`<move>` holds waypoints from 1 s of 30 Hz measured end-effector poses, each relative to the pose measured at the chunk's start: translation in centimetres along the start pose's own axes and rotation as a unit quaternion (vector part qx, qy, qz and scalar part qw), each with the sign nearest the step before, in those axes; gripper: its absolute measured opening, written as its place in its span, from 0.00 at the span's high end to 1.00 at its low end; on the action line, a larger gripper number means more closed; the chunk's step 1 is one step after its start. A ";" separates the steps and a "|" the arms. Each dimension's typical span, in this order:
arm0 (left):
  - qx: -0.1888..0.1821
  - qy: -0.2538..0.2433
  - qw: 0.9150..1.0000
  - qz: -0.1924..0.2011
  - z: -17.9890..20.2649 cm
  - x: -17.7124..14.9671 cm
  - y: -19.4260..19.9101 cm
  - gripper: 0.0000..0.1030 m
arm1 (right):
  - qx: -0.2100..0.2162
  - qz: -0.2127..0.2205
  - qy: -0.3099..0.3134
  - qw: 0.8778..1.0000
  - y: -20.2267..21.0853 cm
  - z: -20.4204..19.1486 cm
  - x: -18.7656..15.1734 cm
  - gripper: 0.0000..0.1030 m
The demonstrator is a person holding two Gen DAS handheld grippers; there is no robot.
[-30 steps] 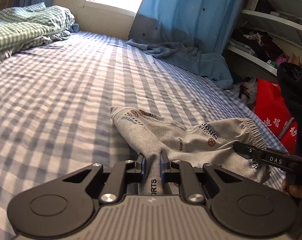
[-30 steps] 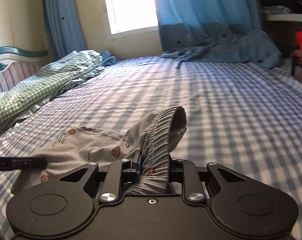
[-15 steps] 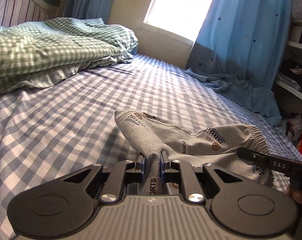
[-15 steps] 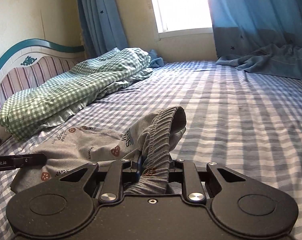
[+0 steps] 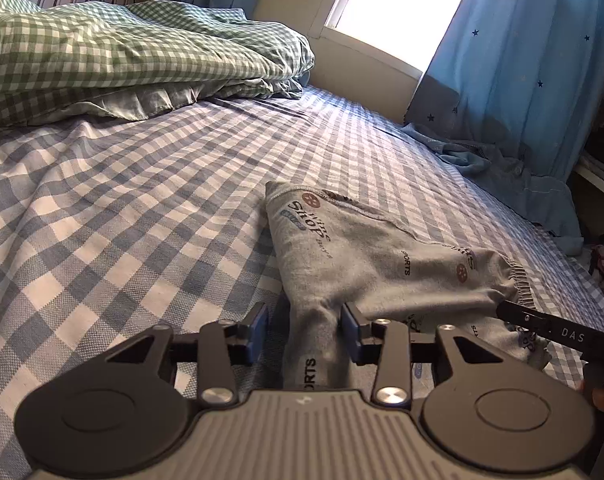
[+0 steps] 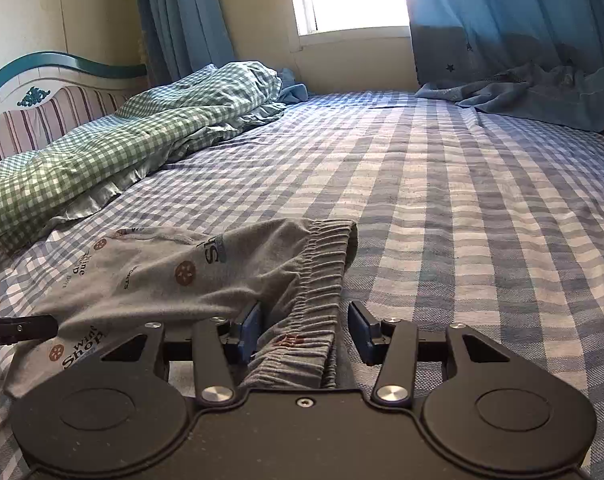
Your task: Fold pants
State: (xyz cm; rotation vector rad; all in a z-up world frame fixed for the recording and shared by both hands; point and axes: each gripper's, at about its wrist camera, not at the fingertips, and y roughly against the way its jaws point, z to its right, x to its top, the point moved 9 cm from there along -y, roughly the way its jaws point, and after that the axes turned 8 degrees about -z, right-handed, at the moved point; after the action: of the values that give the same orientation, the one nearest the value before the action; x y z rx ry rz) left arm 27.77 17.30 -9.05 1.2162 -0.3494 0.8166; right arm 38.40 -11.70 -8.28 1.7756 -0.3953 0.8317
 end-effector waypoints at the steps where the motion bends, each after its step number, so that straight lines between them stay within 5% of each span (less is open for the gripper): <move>1: 0.003 -0.001 1.000 0.000 -0.1 0.0 0.1 0.46 | -0.005 0.001 -0.003 1.000 0.1 0.1 -0.1 0.40; 8: 0.022 -0.010 0.999 0.025 0.5 -0.1 3.0 0.16 | -0.008 0.037 -0.013 0.999 3.3 0.0 -0.7 0.09; 14: 0.027 -0.022 0.998 0.054 2.1 -0.5 6.3 0.01 | -0.007 0.082 -0.006 0.997 7.5 -1.0 -0.9 0.01; 22: 0.054 -0.048 0.994 0.088 3.8 -2.7 10.5 0.00 | -0.025 0.134 0.019 0.991 13.2 -2.3 -2.3 0.01; 30: 0.095 -0.072 0.986 0.116 3.8 -7.5 13.6 0.00 | -0.051 0.157 0.045 0.985 17.8 -3.5 -8.0 0.01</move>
State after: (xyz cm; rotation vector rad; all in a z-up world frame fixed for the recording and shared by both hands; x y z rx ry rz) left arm 13.71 12.60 -3.21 1.4337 -0.5488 0.9826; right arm 20.45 -15.97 -0.98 1.5955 -0.6573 1.0880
